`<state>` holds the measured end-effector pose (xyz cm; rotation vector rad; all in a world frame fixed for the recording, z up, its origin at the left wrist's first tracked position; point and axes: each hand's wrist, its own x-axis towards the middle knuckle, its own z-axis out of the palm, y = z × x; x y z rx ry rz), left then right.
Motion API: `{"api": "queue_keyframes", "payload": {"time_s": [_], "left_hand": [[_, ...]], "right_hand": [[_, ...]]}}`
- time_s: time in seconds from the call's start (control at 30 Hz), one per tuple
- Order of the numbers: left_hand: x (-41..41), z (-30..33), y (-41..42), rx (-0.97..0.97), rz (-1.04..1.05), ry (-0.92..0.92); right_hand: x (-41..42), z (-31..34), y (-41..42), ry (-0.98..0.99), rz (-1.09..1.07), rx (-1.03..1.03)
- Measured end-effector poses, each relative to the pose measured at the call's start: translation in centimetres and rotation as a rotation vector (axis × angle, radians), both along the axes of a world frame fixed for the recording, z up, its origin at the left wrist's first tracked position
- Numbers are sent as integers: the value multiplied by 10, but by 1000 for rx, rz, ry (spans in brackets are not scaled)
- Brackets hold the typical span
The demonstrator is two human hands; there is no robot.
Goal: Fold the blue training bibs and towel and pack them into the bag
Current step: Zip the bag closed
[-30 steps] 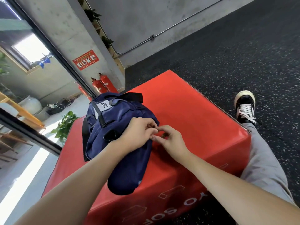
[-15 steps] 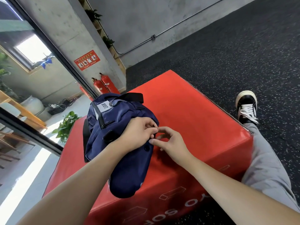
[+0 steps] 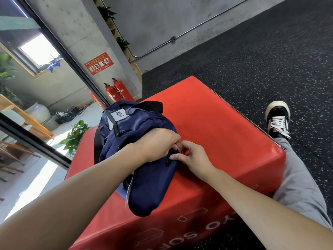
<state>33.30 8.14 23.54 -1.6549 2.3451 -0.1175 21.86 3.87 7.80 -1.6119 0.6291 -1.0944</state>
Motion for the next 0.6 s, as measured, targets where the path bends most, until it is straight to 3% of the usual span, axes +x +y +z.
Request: {"api": "queue_keyframes", "payload": {"time_s": [0.33, 0.6], "left_hand": [[17, -9, -4, -240, -339, -140], [20, -3, -7, -337, -317, -59]], "right_hand": [[0, 2, 2, -31, 26, 208], [-5, 3, -4, -24, -9, 324]]}}
